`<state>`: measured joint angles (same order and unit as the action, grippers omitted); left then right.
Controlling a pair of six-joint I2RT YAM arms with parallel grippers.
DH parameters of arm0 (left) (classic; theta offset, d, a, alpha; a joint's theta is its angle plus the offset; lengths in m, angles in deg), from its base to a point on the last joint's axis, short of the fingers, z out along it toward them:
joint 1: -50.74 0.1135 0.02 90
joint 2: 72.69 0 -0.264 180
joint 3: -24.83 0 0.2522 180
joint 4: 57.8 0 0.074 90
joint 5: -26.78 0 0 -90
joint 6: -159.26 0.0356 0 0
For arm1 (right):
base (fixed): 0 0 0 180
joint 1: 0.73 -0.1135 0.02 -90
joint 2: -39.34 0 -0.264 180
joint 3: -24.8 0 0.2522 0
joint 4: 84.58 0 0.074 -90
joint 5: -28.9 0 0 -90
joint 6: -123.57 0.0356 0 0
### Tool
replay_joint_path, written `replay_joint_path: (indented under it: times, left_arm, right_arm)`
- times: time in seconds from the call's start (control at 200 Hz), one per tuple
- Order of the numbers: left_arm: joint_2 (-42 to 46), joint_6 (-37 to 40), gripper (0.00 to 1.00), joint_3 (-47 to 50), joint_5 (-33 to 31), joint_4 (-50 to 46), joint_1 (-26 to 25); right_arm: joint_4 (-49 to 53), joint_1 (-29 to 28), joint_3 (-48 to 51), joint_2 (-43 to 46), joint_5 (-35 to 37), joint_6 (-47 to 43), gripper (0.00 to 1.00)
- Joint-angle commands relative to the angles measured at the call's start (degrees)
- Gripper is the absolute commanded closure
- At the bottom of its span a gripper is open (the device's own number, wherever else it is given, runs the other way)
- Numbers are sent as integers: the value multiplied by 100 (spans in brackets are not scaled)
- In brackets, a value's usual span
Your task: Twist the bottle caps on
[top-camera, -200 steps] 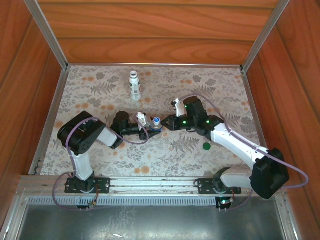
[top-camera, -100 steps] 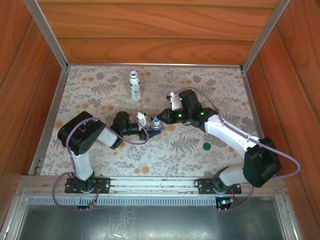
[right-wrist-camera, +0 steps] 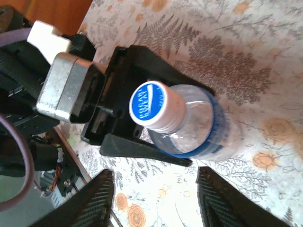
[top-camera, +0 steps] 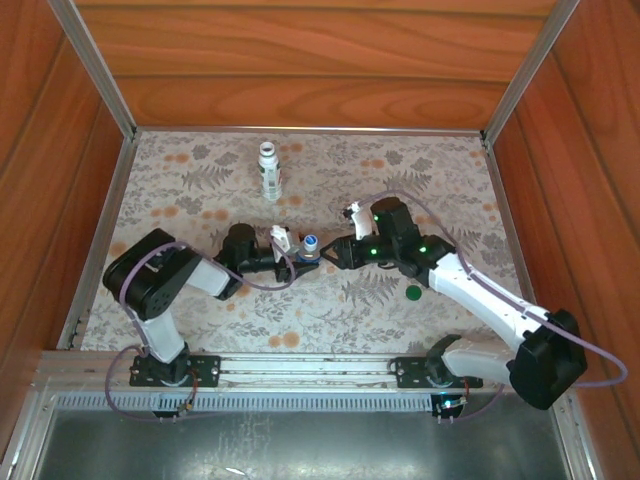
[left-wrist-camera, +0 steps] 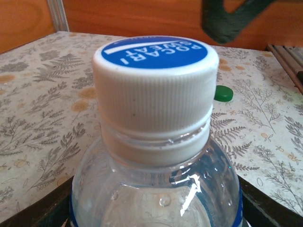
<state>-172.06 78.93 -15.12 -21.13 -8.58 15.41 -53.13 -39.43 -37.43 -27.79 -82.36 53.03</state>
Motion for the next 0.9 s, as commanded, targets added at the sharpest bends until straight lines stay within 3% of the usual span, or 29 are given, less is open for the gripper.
replay_joint_path:
  times: [0.0,0.135,0.34,0.605,0.894]
  left_arm:
    - [504,314,35,40,-24,-658,-74]
    - [889,387,35,-6,150,-1060,-97]
    - [1169,421,35,0,296,-1304,-98]
    - [1366,483,35,9,357,-1489,-97]
    - [1526,505,35,56,352,-1542,-94]
  right_arm:
    - [743,-49,-443,168,346,-1411,38]
    - [1391,-228,-947,219,542,-2987,25]
    - [2325,-429,-2104,-466,582,-4310,24]
    - [3058,-828,-3225,-1512,816,-4841,30]
    - [3078,-885,-3450,-1970,791,-4724,43]
